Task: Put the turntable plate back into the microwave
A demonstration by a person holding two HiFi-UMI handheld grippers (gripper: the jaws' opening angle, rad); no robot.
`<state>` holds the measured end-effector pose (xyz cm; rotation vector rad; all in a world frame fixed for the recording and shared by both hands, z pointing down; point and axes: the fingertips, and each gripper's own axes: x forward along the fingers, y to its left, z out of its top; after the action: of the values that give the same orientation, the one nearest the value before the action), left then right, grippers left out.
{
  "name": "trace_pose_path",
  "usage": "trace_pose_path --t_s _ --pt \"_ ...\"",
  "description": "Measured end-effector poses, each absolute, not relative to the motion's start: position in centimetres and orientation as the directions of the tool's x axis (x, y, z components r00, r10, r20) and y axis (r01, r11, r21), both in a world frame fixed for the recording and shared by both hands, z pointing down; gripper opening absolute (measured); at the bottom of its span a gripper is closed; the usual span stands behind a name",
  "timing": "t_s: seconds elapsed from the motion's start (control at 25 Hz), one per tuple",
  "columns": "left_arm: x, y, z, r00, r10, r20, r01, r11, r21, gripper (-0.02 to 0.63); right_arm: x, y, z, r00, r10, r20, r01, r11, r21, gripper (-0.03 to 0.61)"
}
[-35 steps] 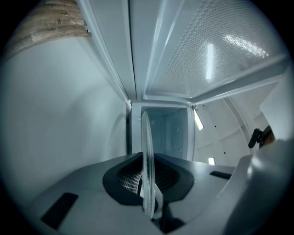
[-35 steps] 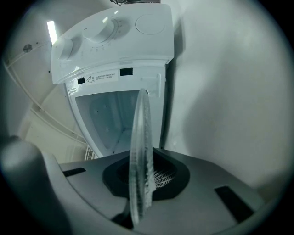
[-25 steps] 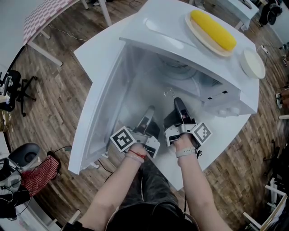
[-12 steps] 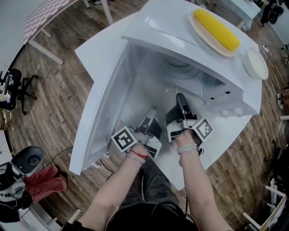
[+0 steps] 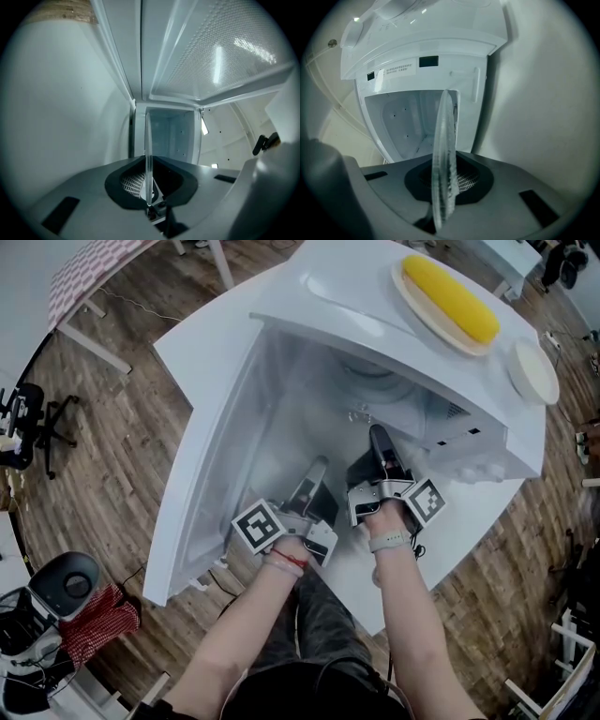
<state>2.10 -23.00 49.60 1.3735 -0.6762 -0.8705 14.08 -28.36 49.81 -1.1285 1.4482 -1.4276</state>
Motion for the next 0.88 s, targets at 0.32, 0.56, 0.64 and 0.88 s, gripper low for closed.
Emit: trace_pose_path --t_s 0.32,0.56,0.64,0.88 --pt "2.6 -22.7 49.5 0.547 -0.834 -0.072 0.12 -0.007 0.993 0.032 14.3 -29.1 49.7 -0.264 -0.963 0.053 -0.066 -0.036 -0.997 0.041" --pt "2.6 -22.7 49.5 0.537 -0.84 -0.079 0.136 -0.006 0.991 0.032 14.3 -29.1 49.1 -0.277 -0.961 0.006 -0.054 0.009 -0.998 0.049" --pt "2.5 -22.8 49.3 0.527 -0.845 -0.088 0.143 -0.013 0.99 0.032 14.2 -29.0 48.8 -0.285 -0.958 -0.004 -0.064 0.023 -0.998 0.071" --pt "2.2 -23.1 48.9 0.51 -0.854 -0.106 0.16 -0.027 0.987 0.032 13.4 -27.5 48.5 -0.348 -0.938 -0.009 -0.119 0.054 -0.991 0.091"
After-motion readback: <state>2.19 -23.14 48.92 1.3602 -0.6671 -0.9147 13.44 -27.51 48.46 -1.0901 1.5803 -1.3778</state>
